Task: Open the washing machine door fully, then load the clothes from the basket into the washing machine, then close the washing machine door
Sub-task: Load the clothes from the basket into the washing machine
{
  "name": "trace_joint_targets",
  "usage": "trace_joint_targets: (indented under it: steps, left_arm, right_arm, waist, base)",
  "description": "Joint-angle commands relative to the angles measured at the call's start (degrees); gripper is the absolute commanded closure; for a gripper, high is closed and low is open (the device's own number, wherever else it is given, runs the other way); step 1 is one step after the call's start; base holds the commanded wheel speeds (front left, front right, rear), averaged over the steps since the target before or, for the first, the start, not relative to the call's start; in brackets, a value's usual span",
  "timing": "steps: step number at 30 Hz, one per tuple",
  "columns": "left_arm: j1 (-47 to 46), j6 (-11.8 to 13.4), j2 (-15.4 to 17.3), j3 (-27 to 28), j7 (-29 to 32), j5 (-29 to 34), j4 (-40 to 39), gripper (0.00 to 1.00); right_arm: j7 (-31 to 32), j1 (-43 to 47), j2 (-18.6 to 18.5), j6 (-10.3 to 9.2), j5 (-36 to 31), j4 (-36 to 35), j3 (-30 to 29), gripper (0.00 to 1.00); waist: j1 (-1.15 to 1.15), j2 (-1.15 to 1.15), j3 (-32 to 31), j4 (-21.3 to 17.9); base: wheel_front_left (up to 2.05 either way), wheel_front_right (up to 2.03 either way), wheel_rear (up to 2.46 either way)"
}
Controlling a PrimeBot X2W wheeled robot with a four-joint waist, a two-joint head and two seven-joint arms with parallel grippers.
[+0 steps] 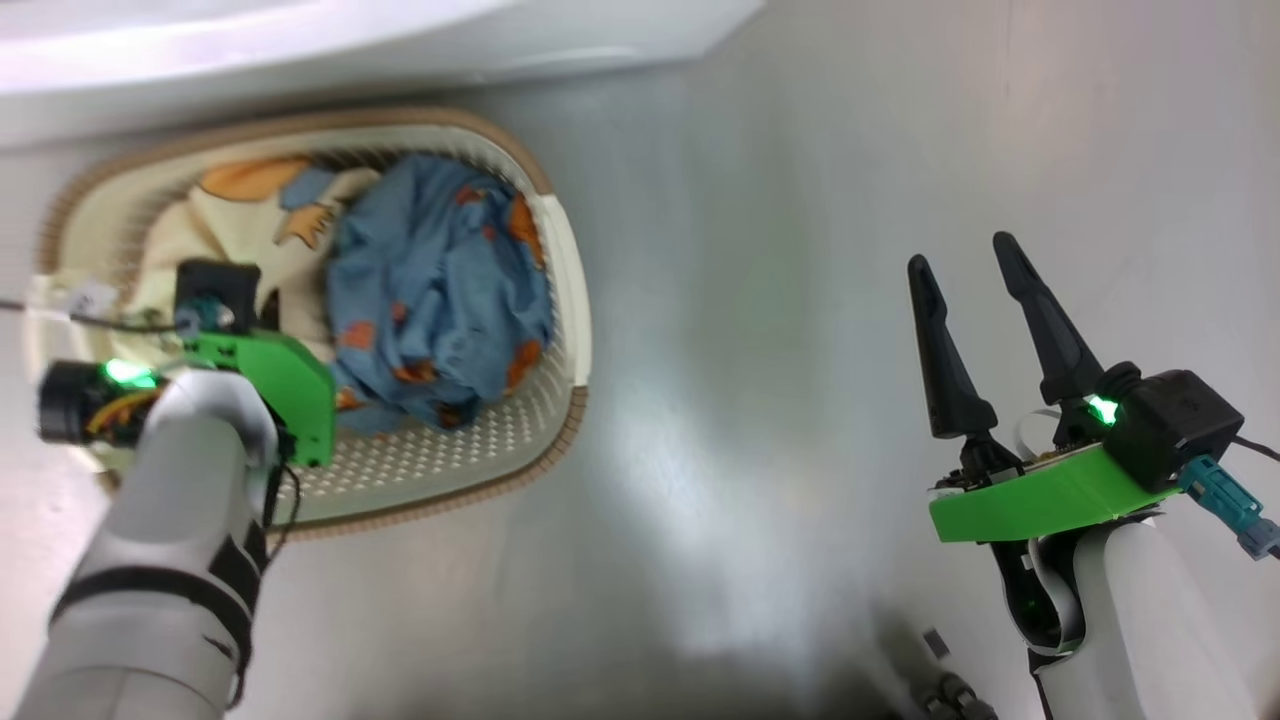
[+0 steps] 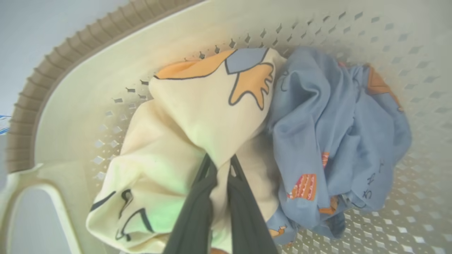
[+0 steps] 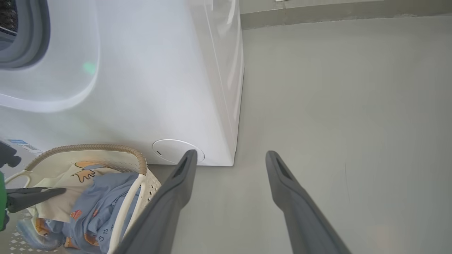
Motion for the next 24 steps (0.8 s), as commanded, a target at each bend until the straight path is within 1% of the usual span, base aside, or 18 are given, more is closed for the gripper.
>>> trace_joint_targets:
  steps: [1,2,6,10,18,23,24]
  left_arm:
    - [2.72,-0.09,1.78,1.39,-0.94,-0.63,-0.82,1.0]
    - [3.35,-0.29,1.46,1.73,-1.32,-1.21,-1.11,1.0]
    - [6.49,0.18,-0.4,1.91,-2.04,-2.25,-2.94,1.0]
    - [9.98,0.56,-1.44,2.29,-2.19,-3.39,-6.64,1.0]
    - [17.58,0.58,-1.96,3.46,-2.21,-5.01,-17.65,1.0]
    - [21.91,0.96,-1.8,4.32,-2.22,-5.52,-24.06,1.0]
    - [21.91,0.96,-1.8,4.32,-2.22,-5.52,-24.06,1.0]
  right_arm:
    - [-0.27,1.82,0.09,0.1,-0.47,-0.78,1.0,0.0]
    - [-0.27,2.03,0.09,0.1,-0.65,-0.56,0.9,0.0]
    - [-0.27,3.4,0.09,0.1,-1.33,0.18,0.59,0.0]
    - [-0.27,4.95,0.09,0.1,-1.75,0.97,0.36,0.0]
    - [-0.27,7.57,0.09,0.1,-2.08,2.1,0.09,0.0]
    - [-0.27,8.95,0.09,0.1,-2.46,2.56,-0.02,0.0]
    - [-0.27,8.95,0.09,0.1,-2.46,2.56,-0.02,0.0]
  waist:
    - [0.0,0.0,-4.74,3.0]
    - [0.0,0.0,-5.78,3.39]
    - [0.0,0.0,-10.07,4.91]
    - [0.0,0.0,-14.08,6.25]
    - [0.0,0.0,-21.07,8.43]
    - [0.0,0.0,-24.52,9.25]
    - [0.0,0.0,-24.52,9.25]
  base:
    - [0.0,0.0,0.0]
    - [0.0,0.0,0.0]
    - [0.0,0.0,0.0]
    - [0.0,0.0,0.0]
    - [0.0,0.0,0.0]
    - [0.0,0.0,0.0]
    - [0.0,0.0,0.0]
